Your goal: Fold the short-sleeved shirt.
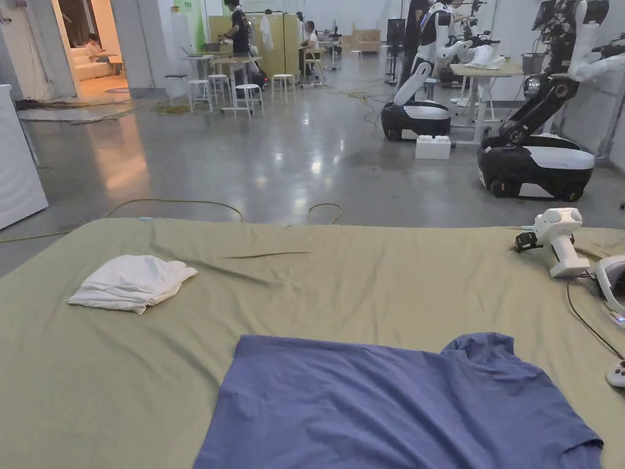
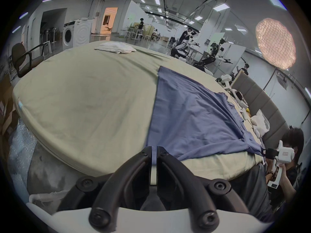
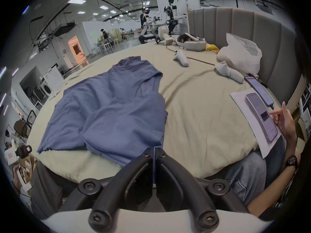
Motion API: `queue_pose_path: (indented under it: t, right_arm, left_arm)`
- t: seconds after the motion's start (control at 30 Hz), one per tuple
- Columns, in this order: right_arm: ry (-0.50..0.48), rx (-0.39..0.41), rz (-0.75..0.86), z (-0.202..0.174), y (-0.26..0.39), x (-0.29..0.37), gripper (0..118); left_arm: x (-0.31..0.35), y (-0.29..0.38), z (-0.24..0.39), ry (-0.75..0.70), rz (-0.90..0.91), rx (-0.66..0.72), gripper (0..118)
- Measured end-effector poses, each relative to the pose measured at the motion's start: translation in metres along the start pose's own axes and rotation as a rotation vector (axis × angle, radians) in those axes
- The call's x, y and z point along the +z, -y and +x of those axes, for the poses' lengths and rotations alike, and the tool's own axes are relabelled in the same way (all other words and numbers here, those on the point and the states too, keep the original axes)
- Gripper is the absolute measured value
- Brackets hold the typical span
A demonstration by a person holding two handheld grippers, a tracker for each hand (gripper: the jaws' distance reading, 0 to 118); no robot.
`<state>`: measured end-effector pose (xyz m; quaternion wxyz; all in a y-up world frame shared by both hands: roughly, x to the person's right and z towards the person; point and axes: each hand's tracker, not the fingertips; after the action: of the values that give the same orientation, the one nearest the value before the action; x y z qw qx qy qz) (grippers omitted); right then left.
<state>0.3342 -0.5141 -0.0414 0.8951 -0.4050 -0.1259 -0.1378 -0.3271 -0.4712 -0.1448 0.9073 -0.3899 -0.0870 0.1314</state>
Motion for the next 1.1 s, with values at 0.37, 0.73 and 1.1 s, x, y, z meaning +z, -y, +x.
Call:
queue_pose_path:
  t: [0.37, 0.73, 1.1]
  right_arm:
    - [-0.061, 0.051, 0.288, -0.028, -0.02, 0.09, 89]
    - [-0.127, 0.135, 0.653, -0.1, -0.027, 0.21, 43]
    - [-0.202, 0.184, 0.729, -0.116, -0.035, 0.228, 0]
  left_arm:
    - [0.112, -0.006, 0.087, -0.062, 0.414, -0.23, 92]
    - [0.224, 0.015, 0.198, -0.039, 0.821, -0.422, 87]
    - [0.227, 0.004, 0.207, -0.01, 0.788, -0.418, 0]
